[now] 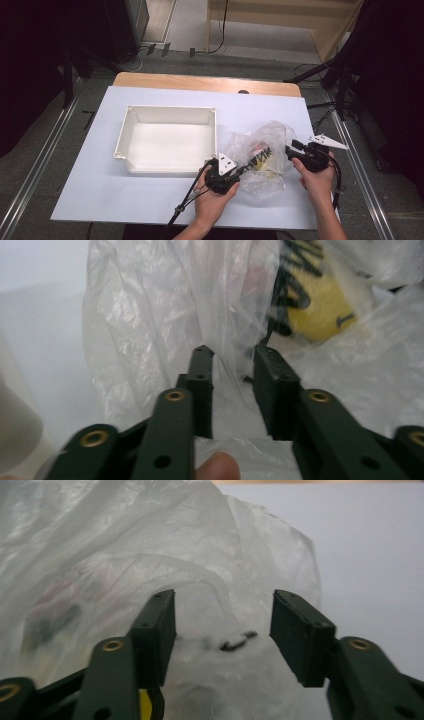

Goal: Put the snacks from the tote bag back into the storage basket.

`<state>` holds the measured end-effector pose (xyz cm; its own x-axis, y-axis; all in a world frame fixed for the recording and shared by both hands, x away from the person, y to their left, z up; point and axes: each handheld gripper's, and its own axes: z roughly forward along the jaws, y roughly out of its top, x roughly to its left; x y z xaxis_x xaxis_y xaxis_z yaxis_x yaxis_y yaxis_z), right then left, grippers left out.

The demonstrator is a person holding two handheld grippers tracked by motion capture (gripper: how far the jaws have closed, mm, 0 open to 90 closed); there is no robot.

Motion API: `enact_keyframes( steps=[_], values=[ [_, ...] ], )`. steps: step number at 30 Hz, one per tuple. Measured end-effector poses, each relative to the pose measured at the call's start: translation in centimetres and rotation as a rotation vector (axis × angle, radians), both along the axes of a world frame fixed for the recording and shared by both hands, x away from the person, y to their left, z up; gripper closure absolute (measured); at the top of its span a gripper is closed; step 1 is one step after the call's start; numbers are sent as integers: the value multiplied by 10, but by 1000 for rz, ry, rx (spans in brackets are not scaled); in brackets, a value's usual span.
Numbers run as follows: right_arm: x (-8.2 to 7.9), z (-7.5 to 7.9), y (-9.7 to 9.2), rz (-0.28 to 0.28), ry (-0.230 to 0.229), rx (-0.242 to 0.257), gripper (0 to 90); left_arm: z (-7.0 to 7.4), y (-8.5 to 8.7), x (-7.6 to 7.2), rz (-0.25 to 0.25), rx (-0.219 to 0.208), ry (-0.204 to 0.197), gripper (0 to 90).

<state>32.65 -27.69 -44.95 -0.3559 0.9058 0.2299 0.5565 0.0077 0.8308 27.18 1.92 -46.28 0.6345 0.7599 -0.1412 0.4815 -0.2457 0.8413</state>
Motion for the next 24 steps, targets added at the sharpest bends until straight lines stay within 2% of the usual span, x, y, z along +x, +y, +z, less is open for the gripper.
enact_keyframes(
  steps=[4, 7, 11, 15, 18, 20, 24],
  values=[
    [-20, 13, -10, -24, -36, 11, 362, 8, 0, -1, 5, -14, -20, 647],
    [-34, 32, -17, -46, -85, 20, 360, 13, 0, 1, 11, -22, -30, 619],
    [-42, 56, -12, -4, -147, 33, 344, 16, -2, 3, 17, -21, -35, 601],
    [-36, 69, 6, 61, -175, 41, 287, 17, -4, 6, 10, -14, -30, 600],
    [-20, 64, 20, 90, -136, 35, 246, 14, -6, 8, -4, 17, -12, 621],
    [-7, 55, 30, 103, -86, 16, 251, 13, -6, 10, 0, 27, 0, 654],
    [11, 32, 44, 167, 1, -26, 403, 11, -4, 14, -8, 37, 26, 750]
  ],
)
